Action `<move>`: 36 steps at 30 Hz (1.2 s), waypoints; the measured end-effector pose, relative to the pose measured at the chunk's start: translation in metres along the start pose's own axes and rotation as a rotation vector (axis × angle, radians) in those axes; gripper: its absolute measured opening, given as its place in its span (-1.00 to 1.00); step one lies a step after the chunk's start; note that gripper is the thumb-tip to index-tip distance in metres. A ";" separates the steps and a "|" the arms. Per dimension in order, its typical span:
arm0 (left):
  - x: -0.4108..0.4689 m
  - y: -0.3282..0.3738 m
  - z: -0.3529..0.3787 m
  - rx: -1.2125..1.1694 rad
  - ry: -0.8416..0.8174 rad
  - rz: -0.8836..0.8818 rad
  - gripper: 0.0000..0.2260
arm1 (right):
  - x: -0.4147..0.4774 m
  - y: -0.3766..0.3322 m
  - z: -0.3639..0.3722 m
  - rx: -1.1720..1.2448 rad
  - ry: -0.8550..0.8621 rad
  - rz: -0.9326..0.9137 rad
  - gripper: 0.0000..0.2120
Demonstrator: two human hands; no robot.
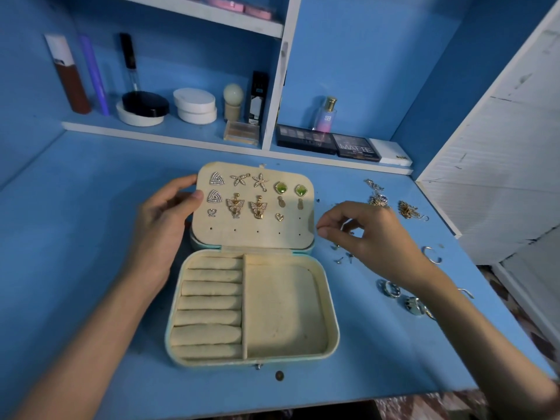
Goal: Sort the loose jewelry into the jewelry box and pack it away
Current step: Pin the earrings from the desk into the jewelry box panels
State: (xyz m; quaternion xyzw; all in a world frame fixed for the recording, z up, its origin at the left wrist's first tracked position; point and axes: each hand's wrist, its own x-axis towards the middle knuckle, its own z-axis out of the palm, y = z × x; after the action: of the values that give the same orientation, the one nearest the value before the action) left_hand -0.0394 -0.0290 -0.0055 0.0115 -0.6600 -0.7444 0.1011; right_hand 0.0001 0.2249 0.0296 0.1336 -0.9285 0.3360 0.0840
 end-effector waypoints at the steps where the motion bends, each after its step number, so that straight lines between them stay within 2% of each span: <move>1: 0.000 0.000 0.000 0.000 -0.001 0.002 -0.74 | 0.002 -0.003 0.005 -0.011 0.018 -0.027 -0.94; 5: -0.001 0.002 0.000 -0.020 0.001 0.014 -0.75 | 0.011 -0.009 0.018 -0.064 0.076 -0.086 -0.94; 14: 0.000 0.002 0.000 -0.032 -0.008 0.018 -0.73 | 0.011 -0.007 0.020 -0.202 0.098 -0.093 -0.95; 29: 0.000 0.001 0.002 -0.016 0.025 -0.012 -0.76 | 0.023 -0.003 0.022 -0.197 0.133 -0.082 -0.98; 32: 0.000 0.001 0.002 -0.021 0.023 -0.027 -0.77 | 0.024 0.005 0.010 -0.154 0.188 -0.037 -0.95; 36: 0.000 0.001 0.002 -0.009 0.034 -0.034 -0.74 | 0.030 0.037 -0.016 -0.090 0.248 0.174 -0.90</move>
State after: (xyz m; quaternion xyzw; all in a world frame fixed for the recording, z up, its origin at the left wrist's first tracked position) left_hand -0.0395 -0.0271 -0.0044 0.0347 -0.6545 -0.7486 0.0997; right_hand -0.0387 0.2567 0.0267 0.0063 -0.9333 0.3138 0.1743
